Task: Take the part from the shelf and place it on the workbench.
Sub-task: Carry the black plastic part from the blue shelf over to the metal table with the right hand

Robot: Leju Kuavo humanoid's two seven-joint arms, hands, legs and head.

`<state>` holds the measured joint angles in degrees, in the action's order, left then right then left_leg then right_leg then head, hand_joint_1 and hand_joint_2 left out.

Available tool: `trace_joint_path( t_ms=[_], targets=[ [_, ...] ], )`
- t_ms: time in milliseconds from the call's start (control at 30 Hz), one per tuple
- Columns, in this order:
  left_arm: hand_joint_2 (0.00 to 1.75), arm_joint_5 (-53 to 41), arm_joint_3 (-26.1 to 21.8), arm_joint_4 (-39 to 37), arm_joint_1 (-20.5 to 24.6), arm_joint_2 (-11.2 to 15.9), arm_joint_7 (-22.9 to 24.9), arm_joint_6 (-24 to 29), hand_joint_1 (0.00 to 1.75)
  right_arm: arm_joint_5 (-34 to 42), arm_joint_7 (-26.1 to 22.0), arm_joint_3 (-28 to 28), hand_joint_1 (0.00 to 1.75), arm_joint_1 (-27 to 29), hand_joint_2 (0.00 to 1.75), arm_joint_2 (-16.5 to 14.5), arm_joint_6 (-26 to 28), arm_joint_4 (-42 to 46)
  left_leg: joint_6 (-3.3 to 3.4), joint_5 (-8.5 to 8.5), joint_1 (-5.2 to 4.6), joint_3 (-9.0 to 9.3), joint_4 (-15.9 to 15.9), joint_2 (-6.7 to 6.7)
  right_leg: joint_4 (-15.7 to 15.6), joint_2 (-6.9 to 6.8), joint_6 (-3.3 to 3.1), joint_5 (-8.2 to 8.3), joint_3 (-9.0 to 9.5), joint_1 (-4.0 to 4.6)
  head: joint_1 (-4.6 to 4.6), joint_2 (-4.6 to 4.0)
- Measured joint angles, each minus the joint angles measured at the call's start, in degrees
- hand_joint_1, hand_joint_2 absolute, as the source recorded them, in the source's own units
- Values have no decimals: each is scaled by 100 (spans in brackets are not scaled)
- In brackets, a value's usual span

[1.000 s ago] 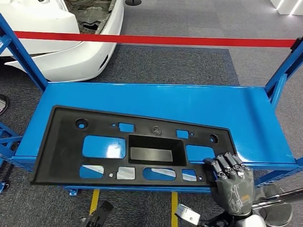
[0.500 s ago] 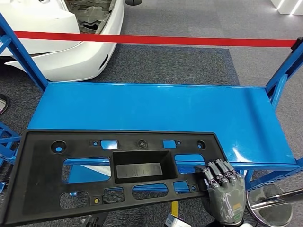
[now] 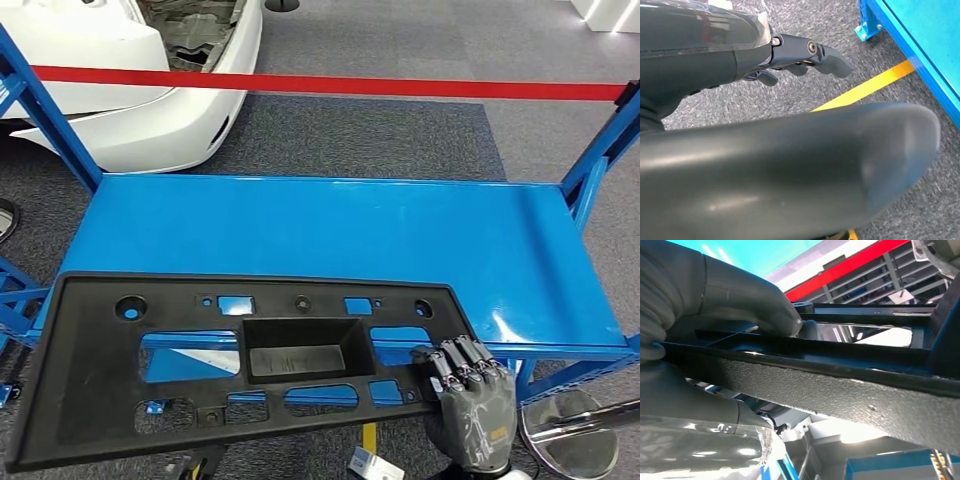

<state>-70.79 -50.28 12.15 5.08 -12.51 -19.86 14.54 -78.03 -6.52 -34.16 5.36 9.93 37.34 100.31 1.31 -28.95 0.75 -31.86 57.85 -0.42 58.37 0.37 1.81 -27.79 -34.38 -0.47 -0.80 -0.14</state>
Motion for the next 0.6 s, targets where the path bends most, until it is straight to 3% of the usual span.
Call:
trace_joint_path(
  t_ms=[67,133,167,200,233,300,333,367,500,567,600],
  targets=[
    [0,-5,-1,0,6,-11,2,19,0,27,14,-2,175,6,175,-1,1,-1,23,49,47,34,-75,22,390,-5,48,-286,-148,-12,7,0],
    [0,-17,-1,0,2,-13,2,29,0,52,19,-5,175,24,175,-1,2,-9,26,56,61,35,-81,31,1153,-9,112,-665,-463,-46,10,0],
    [0,-29,-2,0,-4,-14,3,33,0,62,20,-7,175,41,175,-1,2,-18,21,55,70,36,-80,34,1449,-10,140,-761,-580,-69,10,-1],
    [0,-40,-3,0,-8,-15,3,36,0,67,20,-7,175,56,175,-1,2,-28,10,53,83,37,-77,36,1540,-11,168,-745,-603,-90,9,0],
    [0,-51,-3,0,-10,-15,4,39,0,68,21,-7,175,66,175,-1,2,-39,-11,48,102,42,-72,33,1386,-14,193,-617,-509,-113,9,-1],
    [0,-61,-4,0,-10,-15,4,46,0,72,21,-8,175,72,175,-3,6,-51,-93,23,141,54,-47,21,597,-16,250,-248,-89,-153,10,-1],
    [0,-63,-5,0,-8,-14,4,51,0,76,21,-8,175,74,175,-7,11,-53,-146,10,146,47,-23,14,246,-7,244,-129,82,-157,15,-1],
    [0,-63,-7,0,-8,-13,5,57,0,81,25,-7,175,81,175,-11,17,-54,-196,4,143,36,-5,10,37,2,216,-79,176,-153,16,-1],
    [0,-61,-19,0,-16,-13,9,67,0,101,37,16,175,111,175,-26,34,-55,-313,-29,153,-8,29,13,-1,21,-2,-73,135,-119,10,0],
    [0,-61,-32,0,-12,-13,9,70,0,117,38,32,175,111,175,-49,34,-55,-322,-321,152,-148,385,18,-16,0,-103,-43,109,-114,7,0],
    [0,-61,-37,0,-11,-13,9,72,0,125,38,36,175,113,175,-62,32,-55,-311,-542,139,-285,740,19,-15,-13,-141,-30,91,-97,4,-1]
  ],
)
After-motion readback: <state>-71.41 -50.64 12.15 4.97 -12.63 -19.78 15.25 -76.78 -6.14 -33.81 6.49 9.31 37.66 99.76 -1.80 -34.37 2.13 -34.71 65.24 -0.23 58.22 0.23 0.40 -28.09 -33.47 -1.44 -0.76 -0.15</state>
